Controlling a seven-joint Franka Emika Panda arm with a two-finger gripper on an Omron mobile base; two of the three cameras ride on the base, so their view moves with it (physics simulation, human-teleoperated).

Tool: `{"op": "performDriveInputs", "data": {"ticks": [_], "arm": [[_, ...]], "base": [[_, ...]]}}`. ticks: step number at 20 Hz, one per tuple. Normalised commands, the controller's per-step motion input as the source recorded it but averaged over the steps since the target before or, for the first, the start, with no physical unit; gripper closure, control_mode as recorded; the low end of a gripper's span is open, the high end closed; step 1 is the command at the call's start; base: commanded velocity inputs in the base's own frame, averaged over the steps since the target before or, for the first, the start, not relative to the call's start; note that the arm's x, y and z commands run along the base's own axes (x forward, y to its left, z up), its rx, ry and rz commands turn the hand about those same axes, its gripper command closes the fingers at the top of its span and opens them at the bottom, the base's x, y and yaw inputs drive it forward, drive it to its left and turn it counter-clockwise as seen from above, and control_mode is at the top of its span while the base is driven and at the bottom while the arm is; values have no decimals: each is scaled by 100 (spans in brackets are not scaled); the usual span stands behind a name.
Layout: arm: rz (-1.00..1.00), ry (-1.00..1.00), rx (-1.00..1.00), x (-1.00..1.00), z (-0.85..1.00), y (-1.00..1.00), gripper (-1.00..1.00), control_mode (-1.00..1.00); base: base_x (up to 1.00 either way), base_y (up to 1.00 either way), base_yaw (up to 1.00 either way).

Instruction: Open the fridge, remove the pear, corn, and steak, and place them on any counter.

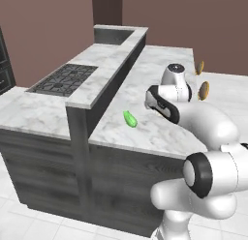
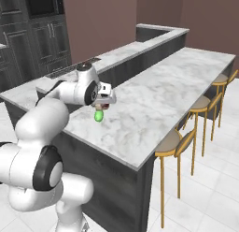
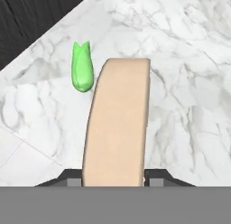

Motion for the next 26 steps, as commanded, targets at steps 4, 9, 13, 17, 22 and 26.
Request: {"op": "performDriveInputs", "data": {"ticks": [4,9,13,17,22,26], "arm": [[-1,-5,-14,47,-72,-2,100,-100],[-1,1,-1,60,-62,-21,100,-100],[0,0,0,41,-38,-18,100,-100],[0,0,0,54,-22,-7,100,-100],[0,0,0,70,-20,0,100,-100],[0,1,0,83,-22,0,100,-100]], "base": [[0,0,0],[0,0,0],[0,0,0],[0,0,0],[0,0,0],[0,0,0]]}}
